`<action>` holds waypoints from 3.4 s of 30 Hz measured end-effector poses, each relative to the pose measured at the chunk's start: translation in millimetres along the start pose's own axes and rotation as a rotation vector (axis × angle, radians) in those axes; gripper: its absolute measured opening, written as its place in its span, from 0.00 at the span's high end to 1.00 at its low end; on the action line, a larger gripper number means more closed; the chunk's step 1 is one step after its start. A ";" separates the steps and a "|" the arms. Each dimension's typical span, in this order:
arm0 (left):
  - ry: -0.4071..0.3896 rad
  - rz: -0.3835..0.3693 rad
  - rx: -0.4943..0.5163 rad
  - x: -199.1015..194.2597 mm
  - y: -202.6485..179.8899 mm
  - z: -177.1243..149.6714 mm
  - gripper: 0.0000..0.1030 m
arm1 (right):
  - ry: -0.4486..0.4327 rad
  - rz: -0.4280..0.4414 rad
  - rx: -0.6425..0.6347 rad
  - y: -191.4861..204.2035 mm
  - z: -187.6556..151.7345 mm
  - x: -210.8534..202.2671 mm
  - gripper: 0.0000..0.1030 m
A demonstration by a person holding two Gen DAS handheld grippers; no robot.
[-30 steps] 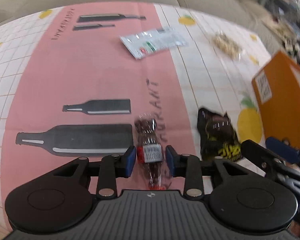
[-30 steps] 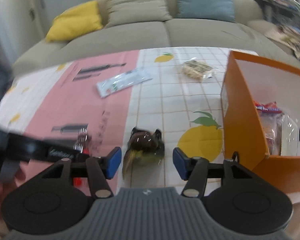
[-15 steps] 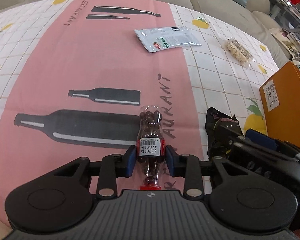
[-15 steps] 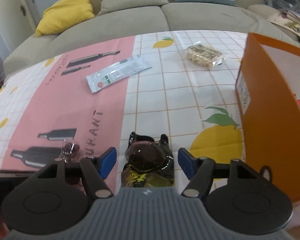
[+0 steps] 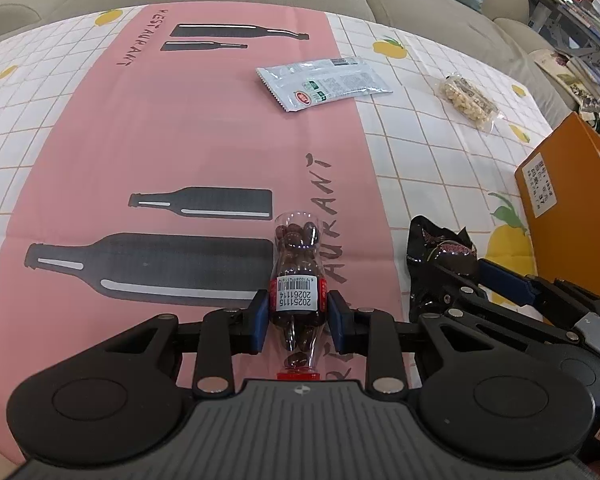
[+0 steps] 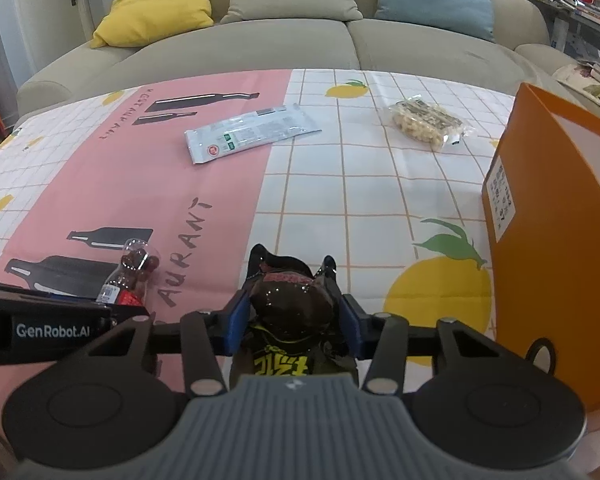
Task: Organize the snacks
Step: 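Lift both held items off the table toward the orange box, then carry the bottle and black bag over the orange box and lower them inside, then open the left tool to drop the bottle while the right tool releases the black bag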
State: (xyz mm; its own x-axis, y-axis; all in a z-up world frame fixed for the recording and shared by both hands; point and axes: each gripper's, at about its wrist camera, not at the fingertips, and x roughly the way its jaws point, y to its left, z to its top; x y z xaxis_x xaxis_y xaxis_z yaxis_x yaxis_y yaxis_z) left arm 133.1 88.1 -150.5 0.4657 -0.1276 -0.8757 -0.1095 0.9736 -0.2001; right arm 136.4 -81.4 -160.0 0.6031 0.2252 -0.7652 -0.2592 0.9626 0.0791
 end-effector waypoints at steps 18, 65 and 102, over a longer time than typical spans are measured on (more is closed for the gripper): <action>-0.085 -0.039 0.031 -61.0 -25.4 6.4 0.68 | -0.080 0.058 0.044 -5.0 7.7 -60.6 0.59; 0.040 -0.253 0.649 -31.4 -328.3 52.1 0.68 | -0.037 -0.221 0.001 -264.0 51.9 -144.4 0.63; 0.108 -0.139 0.810 25.6 -351.1 53.5 0.35 | 0.207 -0.267 -0.080 -294.2 63.4 -54.3 0.52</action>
State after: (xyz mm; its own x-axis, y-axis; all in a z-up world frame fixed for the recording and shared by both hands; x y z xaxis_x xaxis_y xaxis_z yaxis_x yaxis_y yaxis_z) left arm 230.4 -247.0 -79.1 0.3366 -0.2337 -0.9122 0.6288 0.7769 0.0330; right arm 227.7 -367.3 -101.2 0.4935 -0.0767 -0.8663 -0.1758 0.9667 -0.1858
